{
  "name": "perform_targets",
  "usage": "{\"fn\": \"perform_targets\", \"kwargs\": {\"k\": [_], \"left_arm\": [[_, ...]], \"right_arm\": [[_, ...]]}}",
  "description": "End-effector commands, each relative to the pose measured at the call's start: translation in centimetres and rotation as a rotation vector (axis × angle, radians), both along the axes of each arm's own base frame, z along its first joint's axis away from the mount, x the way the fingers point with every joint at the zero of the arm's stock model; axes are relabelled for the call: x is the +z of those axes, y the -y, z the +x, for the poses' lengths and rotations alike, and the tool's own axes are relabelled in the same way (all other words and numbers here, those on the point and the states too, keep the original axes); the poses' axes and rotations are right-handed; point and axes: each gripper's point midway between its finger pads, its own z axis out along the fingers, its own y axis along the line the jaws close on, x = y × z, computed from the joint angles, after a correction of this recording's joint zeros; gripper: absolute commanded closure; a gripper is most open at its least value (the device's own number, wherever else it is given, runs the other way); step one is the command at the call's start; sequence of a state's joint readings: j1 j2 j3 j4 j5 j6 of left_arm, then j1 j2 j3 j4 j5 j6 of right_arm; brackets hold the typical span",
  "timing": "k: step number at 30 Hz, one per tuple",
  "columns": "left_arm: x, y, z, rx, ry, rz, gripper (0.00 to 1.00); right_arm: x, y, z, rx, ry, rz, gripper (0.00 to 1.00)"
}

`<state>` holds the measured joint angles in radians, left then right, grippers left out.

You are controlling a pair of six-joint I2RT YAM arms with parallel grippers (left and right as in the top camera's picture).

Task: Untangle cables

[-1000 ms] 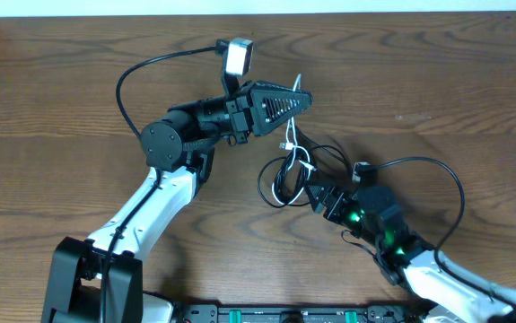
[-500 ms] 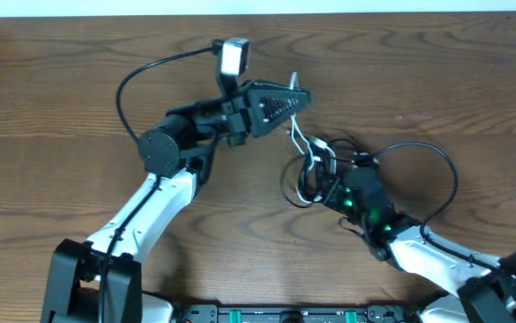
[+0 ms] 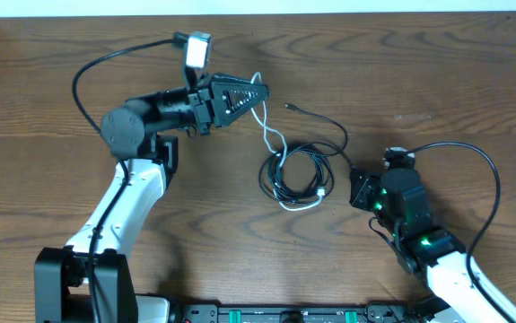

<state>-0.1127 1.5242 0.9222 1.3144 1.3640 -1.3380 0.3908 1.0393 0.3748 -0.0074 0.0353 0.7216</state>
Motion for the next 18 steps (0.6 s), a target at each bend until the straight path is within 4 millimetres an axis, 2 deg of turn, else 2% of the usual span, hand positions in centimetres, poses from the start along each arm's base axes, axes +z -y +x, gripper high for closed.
{"fn": "perform_targets", "kwargs": {"k": [1, 5, 8, 9, 10, 11, 13, 15, 18], "left_arm": [[-1.7, 0.5, -0.3, -0.034, 0.061, 0.069, 0.92], [-4.6, 1.2, 1.7, 0.031, -0.080, 0.100, 0.86], [-6.9, 1.8, 3.6, 0.140, -0.210, 0.129, 0.83], [-7.7, 2.0, 4.2, 0.185, -0.254, 0.142, 0.83], [-8.7, 2.1, 4.8, 0.232, -0.301, 0.160, 0.77], [-9.4, 2.2, 5.2, 0.268, -0.328, 0.175, 0.75], [-11.0, 2.4, 6.0, 0.345, -0.376, 0.216, 0.74], [-12.0, 2.2, 6.6, 0.408, -0.414, 0.241, 0.75], [-11.6, 2.1, 7.3, 0.453, -0.442, 0.213, 0.92]], "right_arm": [[1.4, 0.4, 0.0, 0.012, 0.049, -0.028, 0.68], [1.9, -0.1, -0.5, 0.042, 0.048, -0.003, 0.63], [1.9, -1.2, -1.0, 0.099, 0.034, 0.038, 0.58], [1.9, -1.7, -1.2, 0.124, 0.027, 0.055, 0.55], [1.9, -2.3, -1.6, 0.159, 0.017, 0.077, 0.49], [1.9, -2.8, -1.8, 0.181, 0.011, 0.092, 0.46], [1.9, -3.6, -2.3, 0.222, 0.001, 0.114, 0.38], [1.9, -4.2, -2.5, 0.247, 0.001, 0.118, 0.34], [2.3, -6.2, -2.5, 0.354, 0.063, 0.084, 0.30]]}}
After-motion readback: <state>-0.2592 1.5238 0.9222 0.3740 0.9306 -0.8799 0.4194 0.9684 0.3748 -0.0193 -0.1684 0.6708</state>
